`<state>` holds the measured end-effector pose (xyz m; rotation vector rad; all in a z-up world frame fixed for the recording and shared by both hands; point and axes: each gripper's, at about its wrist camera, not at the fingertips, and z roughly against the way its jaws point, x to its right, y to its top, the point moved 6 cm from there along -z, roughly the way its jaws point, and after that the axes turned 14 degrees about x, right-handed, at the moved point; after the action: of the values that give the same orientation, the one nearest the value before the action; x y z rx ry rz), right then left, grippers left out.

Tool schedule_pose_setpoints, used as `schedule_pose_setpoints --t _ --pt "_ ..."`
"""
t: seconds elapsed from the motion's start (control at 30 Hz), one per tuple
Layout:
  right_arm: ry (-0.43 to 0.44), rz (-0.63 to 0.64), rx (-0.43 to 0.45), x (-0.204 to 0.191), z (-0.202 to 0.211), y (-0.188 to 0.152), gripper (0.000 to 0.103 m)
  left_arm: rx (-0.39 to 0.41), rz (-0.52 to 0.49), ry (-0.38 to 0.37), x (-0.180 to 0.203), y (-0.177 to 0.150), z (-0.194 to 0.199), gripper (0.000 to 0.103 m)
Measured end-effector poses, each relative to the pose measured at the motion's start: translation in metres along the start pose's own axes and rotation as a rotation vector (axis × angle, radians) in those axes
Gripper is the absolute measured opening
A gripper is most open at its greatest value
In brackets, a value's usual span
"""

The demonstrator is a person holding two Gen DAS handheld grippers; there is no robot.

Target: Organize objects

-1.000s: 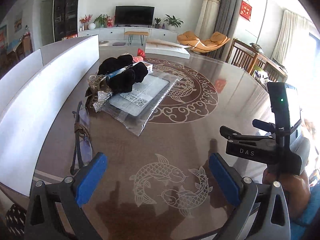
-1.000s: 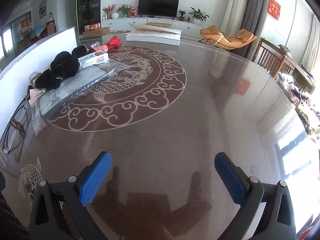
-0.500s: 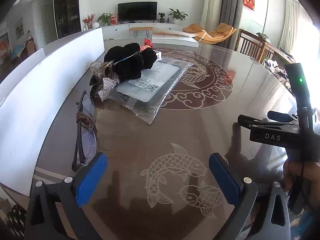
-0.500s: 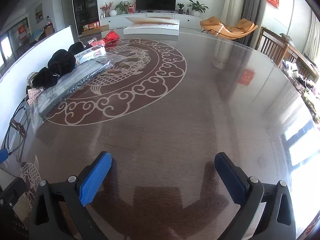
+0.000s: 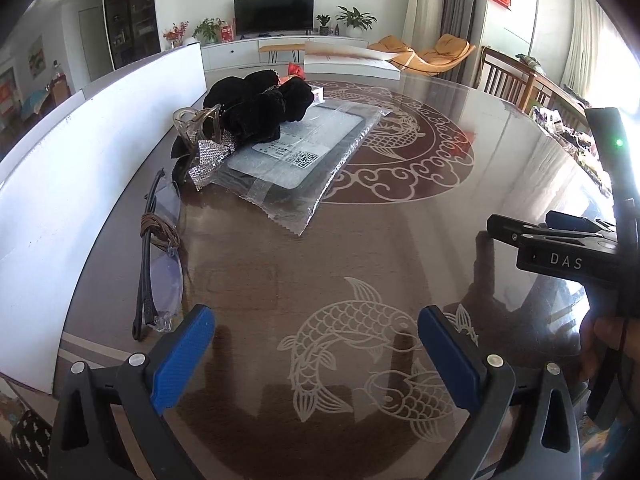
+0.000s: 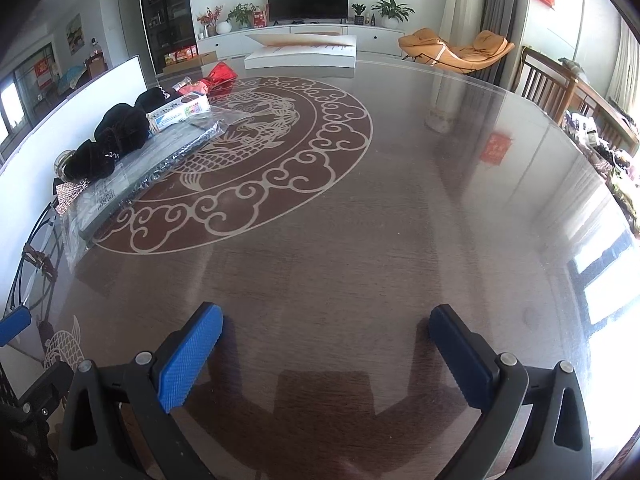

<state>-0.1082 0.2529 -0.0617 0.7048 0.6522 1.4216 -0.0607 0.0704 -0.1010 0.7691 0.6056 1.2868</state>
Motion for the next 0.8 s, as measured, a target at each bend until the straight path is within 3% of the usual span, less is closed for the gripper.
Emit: schedule_pose_setpoints --t 0.8 --pt "0.001 0.001 0.001 0.0011 -0.0001 -0.0007 0.103 -0.023 -0.027 0.016 0.0010 -0.0045 -0.0070 0.103"
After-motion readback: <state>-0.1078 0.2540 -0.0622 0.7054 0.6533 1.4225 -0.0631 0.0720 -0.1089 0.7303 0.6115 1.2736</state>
